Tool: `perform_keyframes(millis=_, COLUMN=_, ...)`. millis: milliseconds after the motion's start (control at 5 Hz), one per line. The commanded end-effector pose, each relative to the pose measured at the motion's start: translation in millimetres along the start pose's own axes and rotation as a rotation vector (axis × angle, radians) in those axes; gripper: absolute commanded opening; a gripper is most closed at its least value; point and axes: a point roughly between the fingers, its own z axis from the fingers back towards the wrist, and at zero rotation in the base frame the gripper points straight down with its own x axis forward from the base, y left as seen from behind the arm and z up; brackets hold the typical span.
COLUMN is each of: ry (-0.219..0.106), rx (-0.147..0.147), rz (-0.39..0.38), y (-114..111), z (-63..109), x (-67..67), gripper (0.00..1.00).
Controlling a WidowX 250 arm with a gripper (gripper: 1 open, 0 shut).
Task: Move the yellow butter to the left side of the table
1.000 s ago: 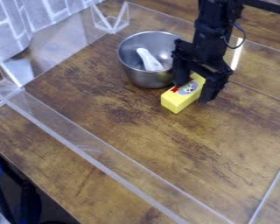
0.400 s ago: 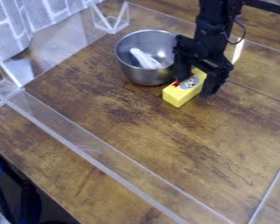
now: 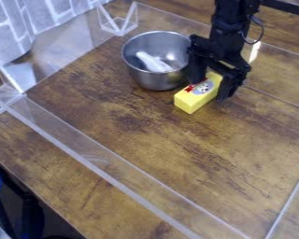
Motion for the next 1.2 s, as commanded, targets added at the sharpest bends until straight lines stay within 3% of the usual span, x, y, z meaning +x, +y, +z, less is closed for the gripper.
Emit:
perform_keyframes(millis=0, ry=0.078, rx=-0.014, rz=0.029, y=11.9, z=-38.3, x=-8.5, gripper=1.0)
perform_keyframes(millis=400, ry=0.097, rx=-0.029, rz=0.031, y=12.8, z=-53.2, x=-7.9, gripper=1.0)
perform_keyframes(millis=600, ry=0.104, rx=-0.038, rz=0.031, y=14.5, z=-45.2, x=-7.6, gripper=1.0)
perform_keyframes(millis=800, ry=0.105, rx=-0.043, rz=0.033, y=15.6, z=-37.5, x=-7.2, gripper=0.0)
perform_keyframes(millis=1000, ry=0.104, rx=-0.045, rz=0.034, y=16.4, z=-31.1, x=-7.4, gripper=0.0)
